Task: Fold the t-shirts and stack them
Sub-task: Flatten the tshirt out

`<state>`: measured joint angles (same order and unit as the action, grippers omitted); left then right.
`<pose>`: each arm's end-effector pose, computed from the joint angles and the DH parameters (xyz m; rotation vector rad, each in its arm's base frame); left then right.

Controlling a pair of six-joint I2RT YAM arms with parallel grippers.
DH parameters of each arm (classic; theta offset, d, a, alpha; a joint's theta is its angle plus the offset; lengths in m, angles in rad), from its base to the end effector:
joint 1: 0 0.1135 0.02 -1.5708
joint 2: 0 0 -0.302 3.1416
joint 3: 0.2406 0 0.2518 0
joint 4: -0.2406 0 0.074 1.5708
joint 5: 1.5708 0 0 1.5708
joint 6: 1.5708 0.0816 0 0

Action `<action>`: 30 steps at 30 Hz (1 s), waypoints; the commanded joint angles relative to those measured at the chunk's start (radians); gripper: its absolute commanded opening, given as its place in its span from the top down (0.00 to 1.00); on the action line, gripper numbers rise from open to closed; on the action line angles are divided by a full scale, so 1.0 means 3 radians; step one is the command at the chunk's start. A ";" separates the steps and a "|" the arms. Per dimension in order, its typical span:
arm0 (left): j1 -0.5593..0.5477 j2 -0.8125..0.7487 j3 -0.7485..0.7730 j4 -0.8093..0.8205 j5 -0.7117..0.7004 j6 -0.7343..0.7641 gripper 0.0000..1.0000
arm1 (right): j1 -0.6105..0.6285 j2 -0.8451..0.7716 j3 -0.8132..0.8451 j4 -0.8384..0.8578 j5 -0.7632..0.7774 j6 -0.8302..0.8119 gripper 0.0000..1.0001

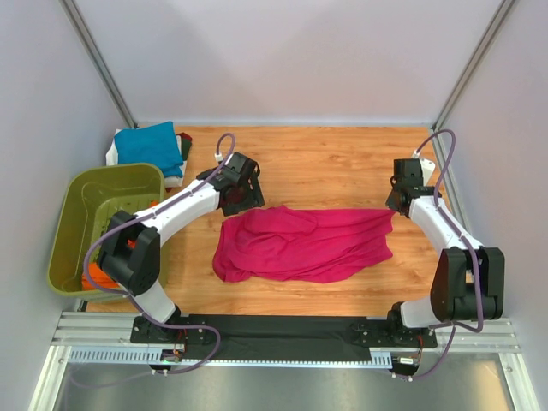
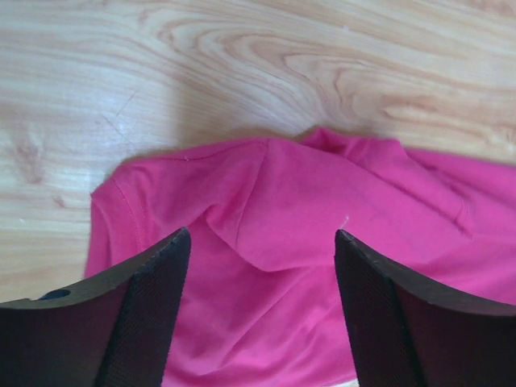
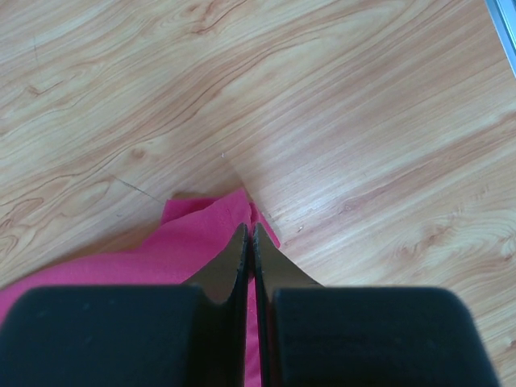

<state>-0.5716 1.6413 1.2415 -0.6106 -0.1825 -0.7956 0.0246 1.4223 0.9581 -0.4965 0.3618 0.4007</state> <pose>0.3208 -0.1887 0.2442 -0.3559 2.5568 -0.2860 0.3076 -0.0213 0.2331 0.5991 2.3902 -0.2763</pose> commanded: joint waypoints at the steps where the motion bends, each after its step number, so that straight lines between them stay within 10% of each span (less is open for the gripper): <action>1: -0.0002 0.0097 0.0024 -0.0046 -0.0184 -0.0660 0.20 | -0.0010 0.0070 0.0043 0.0126 -0.0015 0.0060 1.00; 23: 0.0157 0.0491 -0.0130 0.0240 -0.0164 -0.1224 0.31 | -0.0005 0.0300 0.0171 0.0095 -0.0010 0.0009 1.00; 30: 0.0187 0.0486 -0.0165 0.0368 -0.0225 -0.1158 0.68 | -0.0010 0.0316 0.0196 0.0085 0.0006 0.0009 1.00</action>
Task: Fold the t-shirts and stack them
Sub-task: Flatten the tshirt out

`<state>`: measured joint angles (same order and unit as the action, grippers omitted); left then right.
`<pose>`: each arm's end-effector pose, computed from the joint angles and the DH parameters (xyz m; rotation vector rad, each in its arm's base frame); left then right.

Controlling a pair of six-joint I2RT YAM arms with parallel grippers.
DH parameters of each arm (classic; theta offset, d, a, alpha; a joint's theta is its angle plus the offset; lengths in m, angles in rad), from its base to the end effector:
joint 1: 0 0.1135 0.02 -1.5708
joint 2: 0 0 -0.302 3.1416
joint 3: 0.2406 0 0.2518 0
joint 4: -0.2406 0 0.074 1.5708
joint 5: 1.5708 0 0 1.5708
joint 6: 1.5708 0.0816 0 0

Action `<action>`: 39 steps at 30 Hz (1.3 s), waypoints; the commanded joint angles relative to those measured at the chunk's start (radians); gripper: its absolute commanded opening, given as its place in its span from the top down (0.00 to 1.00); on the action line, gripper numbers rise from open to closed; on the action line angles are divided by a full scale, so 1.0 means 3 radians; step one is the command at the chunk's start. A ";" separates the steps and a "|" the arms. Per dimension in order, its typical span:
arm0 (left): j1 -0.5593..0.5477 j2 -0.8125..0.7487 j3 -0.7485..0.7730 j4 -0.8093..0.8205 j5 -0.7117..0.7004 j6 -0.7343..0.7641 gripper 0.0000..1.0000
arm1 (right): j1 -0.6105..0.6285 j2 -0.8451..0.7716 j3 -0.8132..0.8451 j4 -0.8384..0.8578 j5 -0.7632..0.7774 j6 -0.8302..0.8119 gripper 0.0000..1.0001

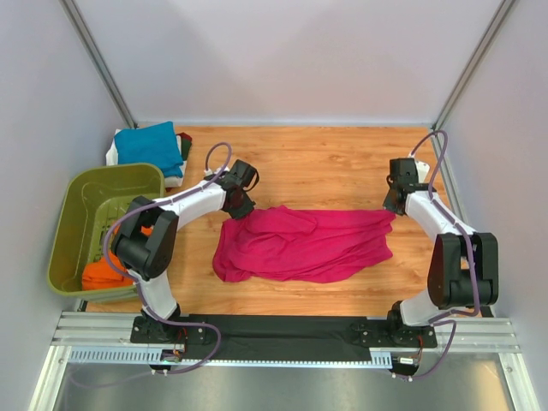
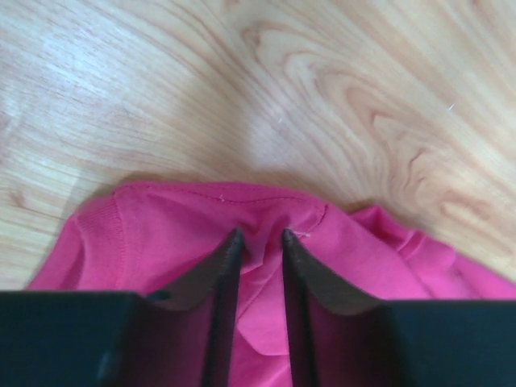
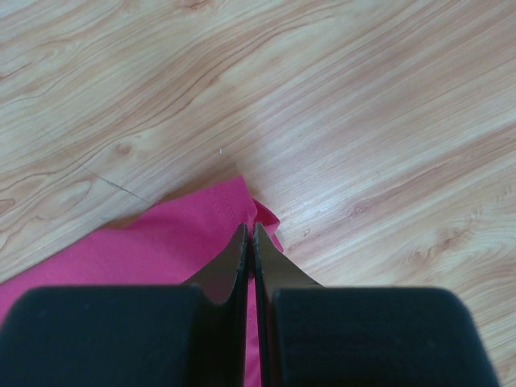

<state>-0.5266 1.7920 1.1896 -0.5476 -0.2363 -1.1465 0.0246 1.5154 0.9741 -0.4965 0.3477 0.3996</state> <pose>0.3419 -0.1767 0.1791 -0.8819 2.5311 -0.2117 0.3209 -0.0199 0.2106 0.5923 2.4693 -0.2897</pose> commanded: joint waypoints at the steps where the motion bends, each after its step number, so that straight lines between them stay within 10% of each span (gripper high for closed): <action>1: 0.0053 -0.0006 -0.0003 0.0179 -0.0036 0.0022 0.74 | -0.0010 0.0016 0.0158 0.0085 0.0063 0.0018 1.00; 4: 0.0124 -0.0031 -0.0023 0.0230 0.0005 0.0089 1.00 | -0.0010 -0.0004 0.0189 0.0060 0.0088 0.0018 1.00; 39: 0.0232 -0.3477 0.0734 0.1513 0.0010 0.3816 1.00 | -0.0031 -0.1344 0.2572 -0.0130 0.0181 -0.0458 1.00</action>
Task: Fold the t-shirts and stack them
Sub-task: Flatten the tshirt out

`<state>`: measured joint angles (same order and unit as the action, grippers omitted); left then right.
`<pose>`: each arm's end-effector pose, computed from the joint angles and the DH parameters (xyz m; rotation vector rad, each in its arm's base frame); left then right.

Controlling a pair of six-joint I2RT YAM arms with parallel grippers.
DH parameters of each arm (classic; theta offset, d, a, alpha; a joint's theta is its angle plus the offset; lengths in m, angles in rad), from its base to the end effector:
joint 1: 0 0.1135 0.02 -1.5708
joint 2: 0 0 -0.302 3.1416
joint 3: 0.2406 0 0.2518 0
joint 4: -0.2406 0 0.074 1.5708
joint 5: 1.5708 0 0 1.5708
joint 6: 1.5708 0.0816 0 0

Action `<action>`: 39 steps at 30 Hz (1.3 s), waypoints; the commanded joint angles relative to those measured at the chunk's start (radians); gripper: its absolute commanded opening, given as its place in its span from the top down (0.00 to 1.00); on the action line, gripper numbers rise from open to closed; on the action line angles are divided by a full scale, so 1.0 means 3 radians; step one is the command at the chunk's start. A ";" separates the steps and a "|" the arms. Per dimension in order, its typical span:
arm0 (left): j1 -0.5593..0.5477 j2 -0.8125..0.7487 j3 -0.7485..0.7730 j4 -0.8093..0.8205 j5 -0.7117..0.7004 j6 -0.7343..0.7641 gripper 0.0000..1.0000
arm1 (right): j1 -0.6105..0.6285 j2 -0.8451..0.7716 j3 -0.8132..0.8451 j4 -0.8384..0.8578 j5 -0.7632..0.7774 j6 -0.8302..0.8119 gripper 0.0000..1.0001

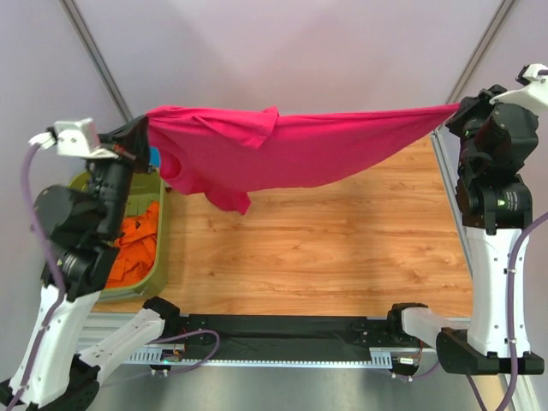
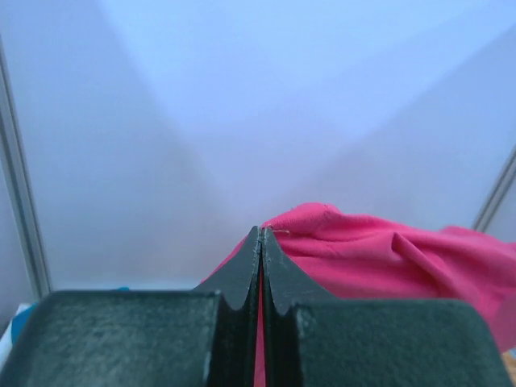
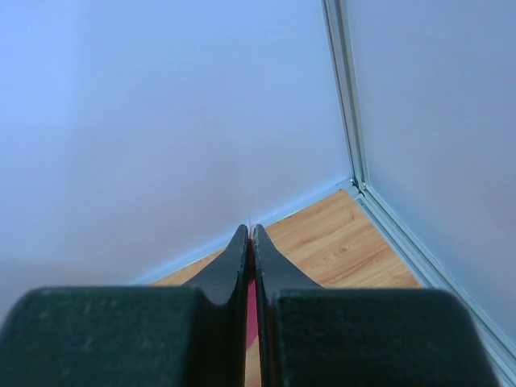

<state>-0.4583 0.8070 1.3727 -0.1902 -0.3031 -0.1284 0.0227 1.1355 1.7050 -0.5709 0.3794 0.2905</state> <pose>0.1244 -0.0342 0.5690 -0.0680 1.2179 -0.3316 0.2167 -0.0253 0.5695 0.4996 1.4908 -0.0524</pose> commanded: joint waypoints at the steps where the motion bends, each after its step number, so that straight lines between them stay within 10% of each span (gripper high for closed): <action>1: -0.0001 -0.0271 0.0103 0.0362 0.0334 0.0519 1.00 | -0.0030 -0.0118 0.0100 0.0230 0.0070 -0.0099 1.00; 17: 0.0004 -0.0215 0.0144 0.0066 -0.0120 0.0607 1.00 | -0.0050 0.0408 0.0396 -0.0158 -0.0078 -0.0176 1.00; 39: 0.0407 0.0853 0.0251 0.0480 0.0560 0.0439 1.00 | -0.0219 0.1088 0.0713 0.0031 -0.0089 -0.0253 1.00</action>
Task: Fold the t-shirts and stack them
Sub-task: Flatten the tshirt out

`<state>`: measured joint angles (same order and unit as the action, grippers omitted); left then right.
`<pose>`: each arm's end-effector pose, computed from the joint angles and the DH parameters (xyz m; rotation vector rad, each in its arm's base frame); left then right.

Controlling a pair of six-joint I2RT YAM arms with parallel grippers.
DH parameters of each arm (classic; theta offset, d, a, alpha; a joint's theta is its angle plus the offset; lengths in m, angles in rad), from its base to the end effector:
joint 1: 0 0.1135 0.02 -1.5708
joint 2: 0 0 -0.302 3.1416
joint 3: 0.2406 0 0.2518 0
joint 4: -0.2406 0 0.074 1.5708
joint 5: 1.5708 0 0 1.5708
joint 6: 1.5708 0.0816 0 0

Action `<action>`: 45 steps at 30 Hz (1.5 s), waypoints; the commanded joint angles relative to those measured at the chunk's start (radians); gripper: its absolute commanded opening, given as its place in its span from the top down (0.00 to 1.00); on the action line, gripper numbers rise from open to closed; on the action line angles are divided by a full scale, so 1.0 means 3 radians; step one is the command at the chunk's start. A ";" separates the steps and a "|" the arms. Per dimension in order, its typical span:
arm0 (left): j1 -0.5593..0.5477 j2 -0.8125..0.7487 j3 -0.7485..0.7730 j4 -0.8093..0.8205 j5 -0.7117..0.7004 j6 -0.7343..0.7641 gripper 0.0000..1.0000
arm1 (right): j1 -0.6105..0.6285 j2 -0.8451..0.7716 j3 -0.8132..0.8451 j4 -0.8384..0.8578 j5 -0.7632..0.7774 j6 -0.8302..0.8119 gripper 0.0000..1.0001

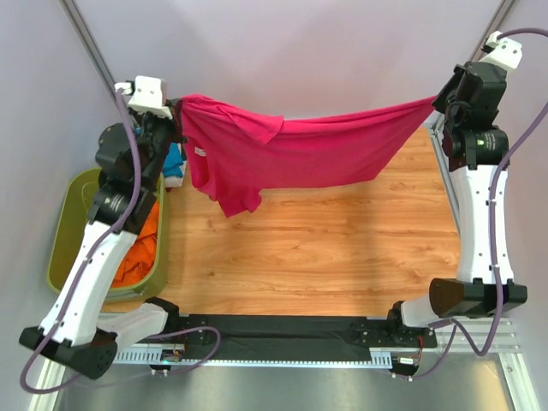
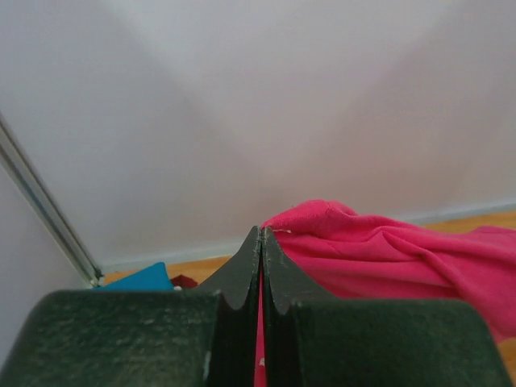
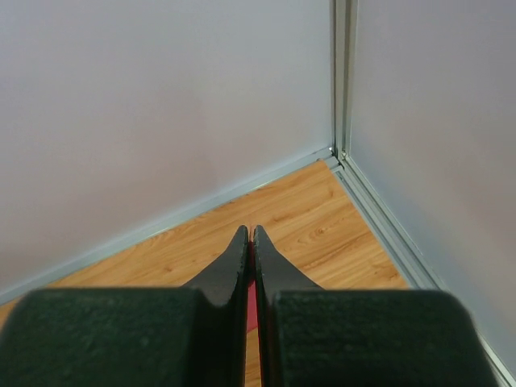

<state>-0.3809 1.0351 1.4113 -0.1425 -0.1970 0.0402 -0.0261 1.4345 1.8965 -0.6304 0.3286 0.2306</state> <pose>0.2112 -0.0674 0.5545 0.1155 1.3384 -0.1563 0.3194 -0.0347 0.5501 0.4577 1.6704 -0.1351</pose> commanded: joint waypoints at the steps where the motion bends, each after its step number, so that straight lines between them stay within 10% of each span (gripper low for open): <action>1: 0.0221 0.0209 0.0138 0.0357 0.0369 -0.0190 1.00 | -0.0092 0.0127 0.0075 0.0255 0.0060 -0.0022 1.00; 17: 0.0671 0.1029 0.0839 0.0404 0.1035 -0.0431 1.00 | -0.0169 0.0854 0.0940 0.0143 -0.0170 -0.0027 1.00; 33: 0.0671 -0.0703 0.0184 -0.0281 0.1106 -0.0671 1.00 | -0.0169 -0.0695 0.0091 -0.0148 -0.0042 -0.0175 1.00; 45: 0.0671 -0.1237 0.0598 -0.1207 0.1373 -0.1228 1.00 | -0.0163 -0.1218 0.0648 -0.1049 0.0193 -0.0548 1.00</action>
<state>-0.1879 0.6449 1.5497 -0.4194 0.2085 -0.2588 -0.0689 1.0439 2.0720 -0.8600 0.3351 0.1417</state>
